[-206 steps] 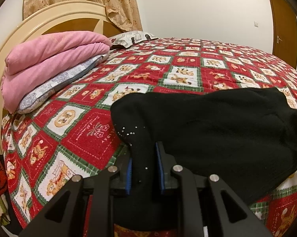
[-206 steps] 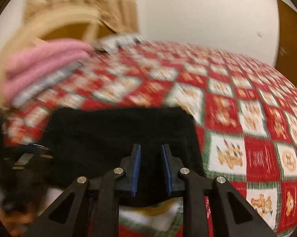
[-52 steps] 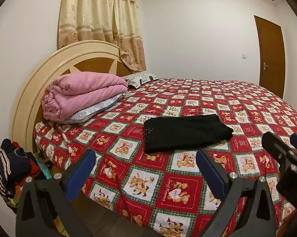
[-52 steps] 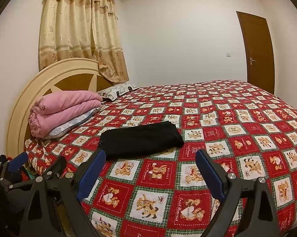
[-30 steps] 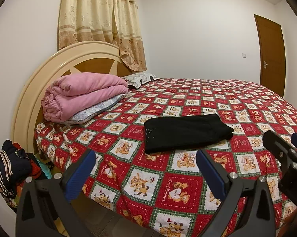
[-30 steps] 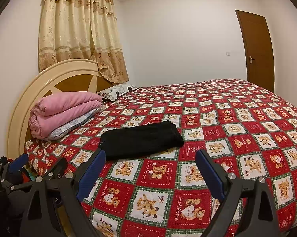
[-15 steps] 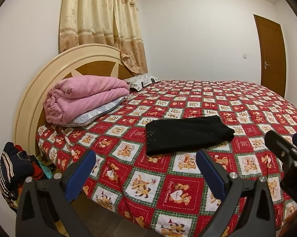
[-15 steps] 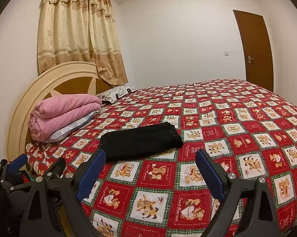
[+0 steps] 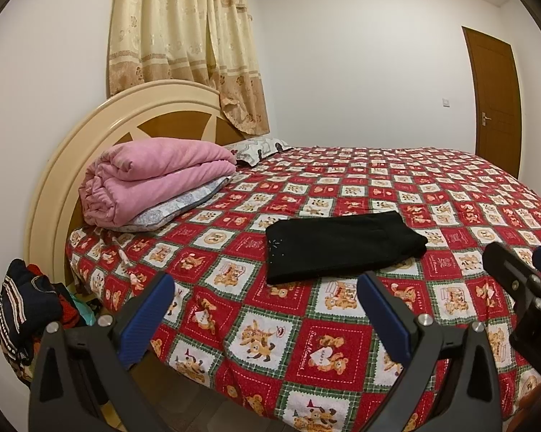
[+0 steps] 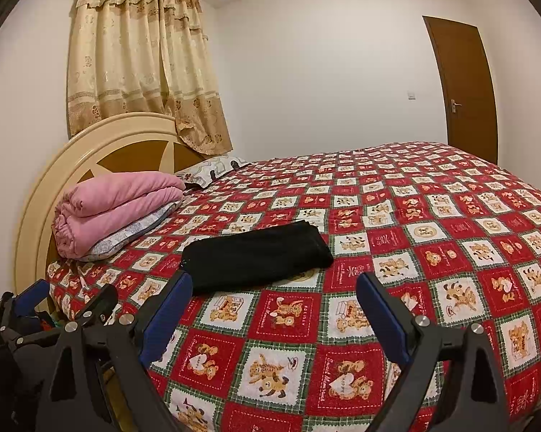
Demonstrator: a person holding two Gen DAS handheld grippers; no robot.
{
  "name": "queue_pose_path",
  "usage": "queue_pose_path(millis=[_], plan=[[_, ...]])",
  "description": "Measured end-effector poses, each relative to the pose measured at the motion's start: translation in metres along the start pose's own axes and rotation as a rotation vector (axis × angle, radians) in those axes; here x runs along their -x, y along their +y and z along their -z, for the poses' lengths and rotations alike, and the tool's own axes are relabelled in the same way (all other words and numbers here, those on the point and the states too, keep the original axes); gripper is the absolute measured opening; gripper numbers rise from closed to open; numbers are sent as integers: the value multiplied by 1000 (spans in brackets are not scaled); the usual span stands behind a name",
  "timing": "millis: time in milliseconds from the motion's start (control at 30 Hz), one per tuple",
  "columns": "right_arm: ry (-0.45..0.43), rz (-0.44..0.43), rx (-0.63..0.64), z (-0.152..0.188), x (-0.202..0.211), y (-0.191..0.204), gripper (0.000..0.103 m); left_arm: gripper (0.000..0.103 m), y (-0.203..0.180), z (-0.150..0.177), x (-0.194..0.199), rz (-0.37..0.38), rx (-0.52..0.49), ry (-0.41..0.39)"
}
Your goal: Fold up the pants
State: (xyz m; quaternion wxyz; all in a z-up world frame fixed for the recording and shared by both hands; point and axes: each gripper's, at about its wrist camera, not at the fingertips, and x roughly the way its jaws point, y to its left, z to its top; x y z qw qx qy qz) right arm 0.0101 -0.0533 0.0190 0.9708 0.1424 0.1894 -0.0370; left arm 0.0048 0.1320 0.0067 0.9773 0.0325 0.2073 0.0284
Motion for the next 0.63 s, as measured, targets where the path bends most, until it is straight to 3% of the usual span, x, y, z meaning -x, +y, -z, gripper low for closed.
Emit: queue_pose_path(millis=[233, 633], plan=[[7, 1, -1, 2, -1, 2, 93, 103, -4, 0, 4, -37, -26, -27], [6, 3, -5, 3, -1, 2, 93, 103, -2, 0, -3, 0, 10, 18]])
